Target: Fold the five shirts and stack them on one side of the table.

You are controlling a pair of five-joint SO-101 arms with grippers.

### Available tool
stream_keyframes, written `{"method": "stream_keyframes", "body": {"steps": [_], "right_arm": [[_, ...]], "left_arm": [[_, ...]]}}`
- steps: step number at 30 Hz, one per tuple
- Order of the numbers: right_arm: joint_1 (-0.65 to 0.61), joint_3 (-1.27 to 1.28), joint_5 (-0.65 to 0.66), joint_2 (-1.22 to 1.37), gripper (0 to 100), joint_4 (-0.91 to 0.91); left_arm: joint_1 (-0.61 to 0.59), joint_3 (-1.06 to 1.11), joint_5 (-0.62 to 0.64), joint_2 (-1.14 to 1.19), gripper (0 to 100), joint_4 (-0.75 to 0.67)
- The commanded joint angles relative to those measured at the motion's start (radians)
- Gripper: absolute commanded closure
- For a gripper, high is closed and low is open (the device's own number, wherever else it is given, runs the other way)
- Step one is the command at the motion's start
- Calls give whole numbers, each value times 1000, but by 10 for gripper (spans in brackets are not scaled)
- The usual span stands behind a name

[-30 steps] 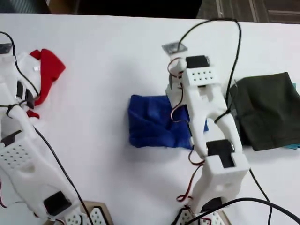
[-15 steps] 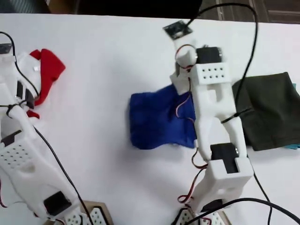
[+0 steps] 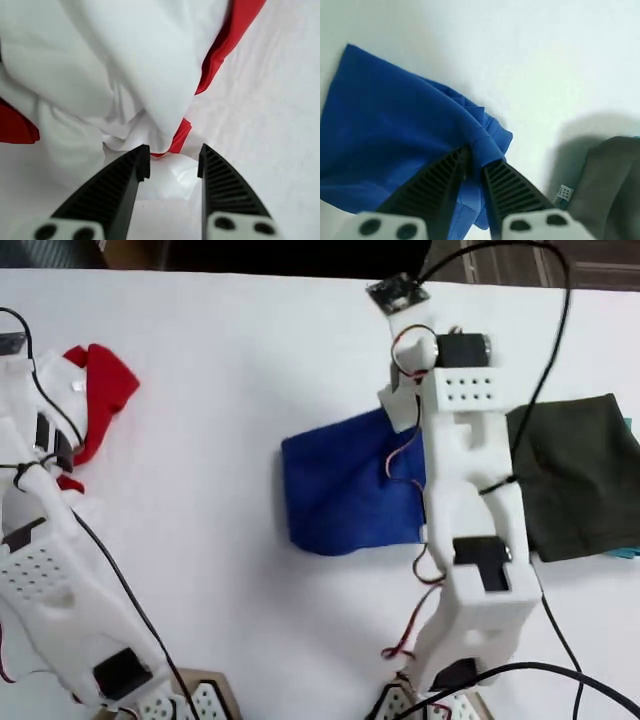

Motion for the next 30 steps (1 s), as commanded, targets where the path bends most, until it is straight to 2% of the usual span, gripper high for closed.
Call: {"method": "stream_keyframes", "body": {"steps": [1,5,10,12,17,23,26,30], "right_arm": [[33,-29,86,42,977,-70],[94,-29,112,77,977,-130],[122,-29,117,79,966,-114],[116,-29,132,79,904,-93],[117,-29,164,77,657,-68],[188,-18,132,-16,677,27],[182,44,129,-82,683,104],[183,226,146,-214,683,87]], "left_arm": [[6,-4,-6,-72,816,-3],[5,-4,-6,-72,816,-3],[11,-4,-5,-72,816,-2],[15,-4,-5,-72,816,-2],[48,-4,-6,-74,816,21],[81,-13,-8,-77,816,34],[172,-13,-3,-80,816,34],[381,-4,-2,-71,816,32]]}}
